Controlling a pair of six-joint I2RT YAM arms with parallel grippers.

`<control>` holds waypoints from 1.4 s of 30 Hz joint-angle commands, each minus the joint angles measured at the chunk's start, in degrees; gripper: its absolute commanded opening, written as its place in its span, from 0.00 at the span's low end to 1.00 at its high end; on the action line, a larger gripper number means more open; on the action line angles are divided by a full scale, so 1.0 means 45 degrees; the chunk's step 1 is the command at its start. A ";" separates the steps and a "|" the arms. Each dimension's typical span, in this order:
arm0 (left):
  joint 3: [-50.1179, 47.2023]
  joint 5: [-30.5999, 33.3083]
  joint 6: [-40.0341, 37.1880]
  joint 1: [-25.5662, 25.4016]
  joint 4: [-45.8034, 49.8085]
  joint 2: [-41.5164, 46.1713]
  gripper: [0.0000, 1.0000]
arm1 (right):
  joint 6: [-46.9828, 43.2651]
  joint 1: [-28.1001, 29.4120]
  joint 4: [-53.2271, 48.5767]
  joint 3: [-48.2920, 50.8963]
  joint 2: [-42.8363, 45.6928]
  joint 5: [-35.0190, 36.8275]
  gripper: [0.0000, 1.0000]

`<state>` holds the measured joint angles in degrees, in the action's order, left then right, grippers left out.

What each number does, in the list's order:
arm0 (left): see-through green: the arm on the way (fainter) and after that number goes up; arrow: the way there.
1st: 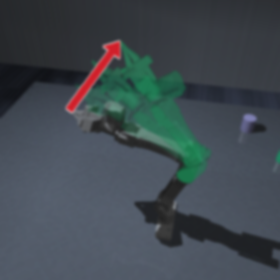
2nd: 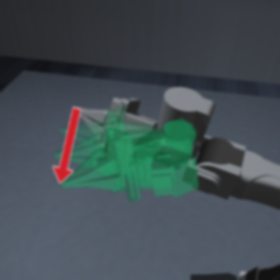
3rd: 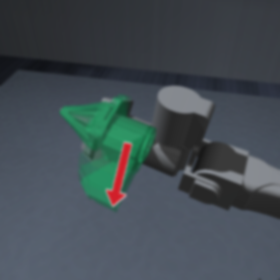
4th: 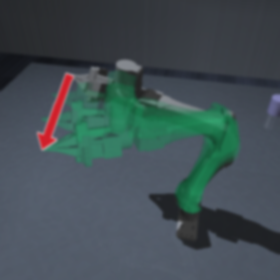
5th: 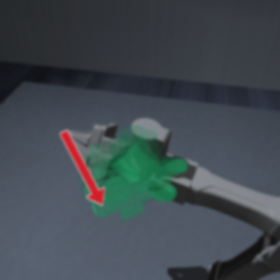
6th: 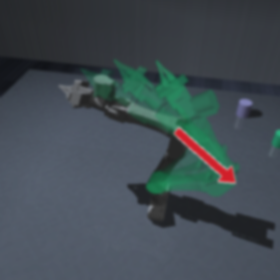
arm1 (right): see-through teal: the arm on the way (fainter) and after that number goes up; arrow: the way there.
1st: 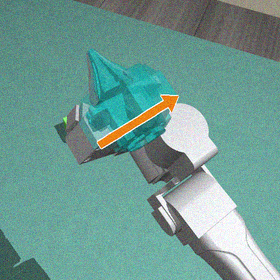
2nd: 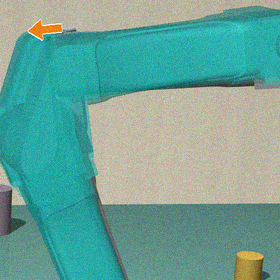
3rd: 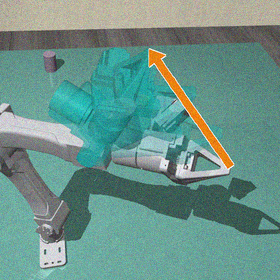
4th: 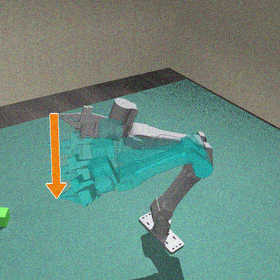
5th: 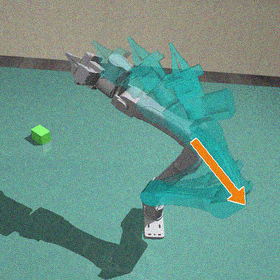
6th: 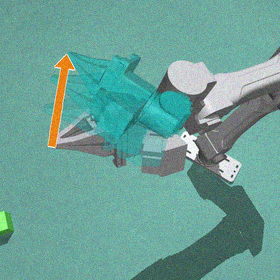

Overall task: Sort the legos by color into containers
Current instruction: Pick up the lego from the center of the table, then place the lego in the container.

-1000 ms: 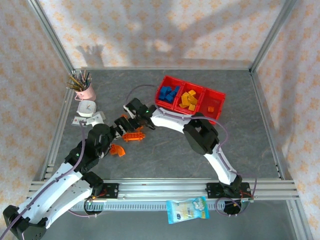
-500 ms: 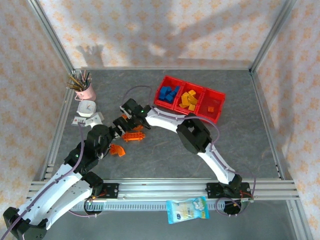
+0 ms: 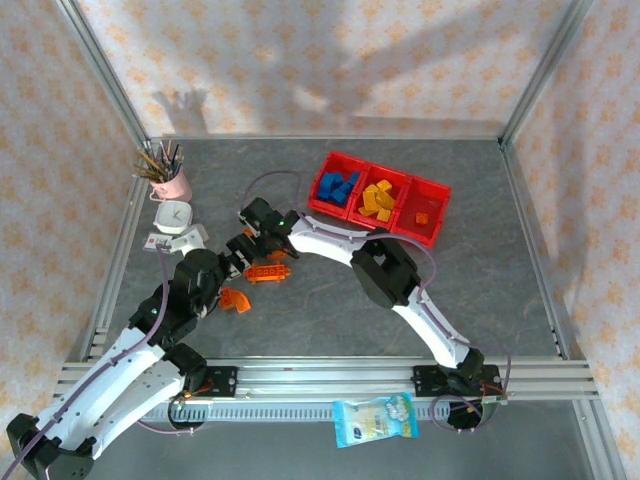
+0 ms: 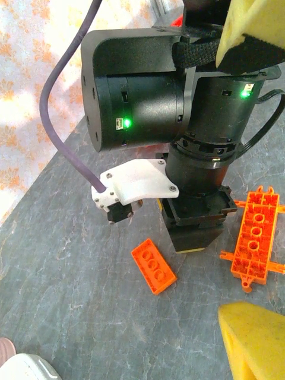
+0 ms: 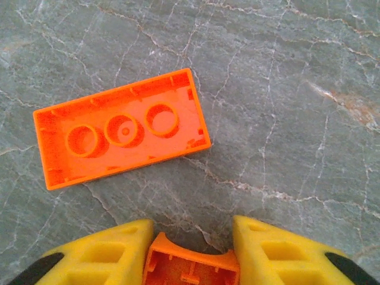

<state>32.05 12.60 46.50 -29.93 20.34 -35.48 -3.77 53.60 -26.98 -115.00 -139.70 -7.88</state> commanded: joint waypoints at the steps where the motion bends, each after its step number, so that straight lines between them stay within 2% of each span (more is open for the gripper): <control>1: -0.0131 -0.0170 -0.0001 0.0133 -0.0250 -0.0130 0.99 | 0.0294 0.0079 -0.0223 -0.0011 0.0564 0.0295 0.33; 5: -0.0063 -0.0535 -0.0149 0.0146 -0.0545 -0.0237 0.99 | 0.0809 -0.0156 0.0059 0.0656 0.1496 0.0143 0.30; 11: 0.0045 -0.1374 -0.0350 0.0132 -0.1294 -0.0515 0.99 | 0.1909 -0.1066 0.0917 0.3031 0.3742 -0.0129 0.27; 16: 0.0123 -0.2237 -0.0489 0.0109 -0.2199 -0.1281 0.99 | 0.3140 -0.2136 0.1394 0.5574 0.6122 0.0630 0.27; 21: 0.0276 -0.3299 -0.0620 0.0037 -0.3386 -0.2543 0.99 | 0.4129 -0.3826 0.1635 0.8060 0.8709 0.1176 0.27; 26: 0.0675 -0.3937 -0.0791 -0.0341 -0.4609 -0.4110 0.99 | 0.4498 -0.5818 0.1629 0.9550 1.0453 0.1499 0.27; 31: 0.1434 -0.4224 -0.0977 -0.0783 -0.5315 -0.5689 0.99 | 0.4814 -0.7857 0.1699 1.0204 1.1097 0.2359 0.27; 35: 0.1842 -0.4469 -0.0995 -0.0904 -0.5950 -0.6545 0.99 | 0.5117 -0.9281 0.2219 1.0404 1.0722 0.2483 0.27; 39: 0.2218 -0.4495 -0.1129 -0.0907 -0.6077 -0.7042 0.99 | 0.5041 -0.9808 0.3084 1.0260 1.0022 0.2417 0.27; 42: 0.2416 -0.4402 -0.1227 -0.0908 -0.6050 -0.7232 0.99 | 0.4927 -0.9864 0.3326 0.9709 0.9211 0.2609 0.31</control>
<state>40.58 -7.03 42.70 -33.78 -4.78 -67.48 18.22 9.06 -14.74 -68.99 -94.96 1.91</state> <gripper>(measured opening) 0.992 0.292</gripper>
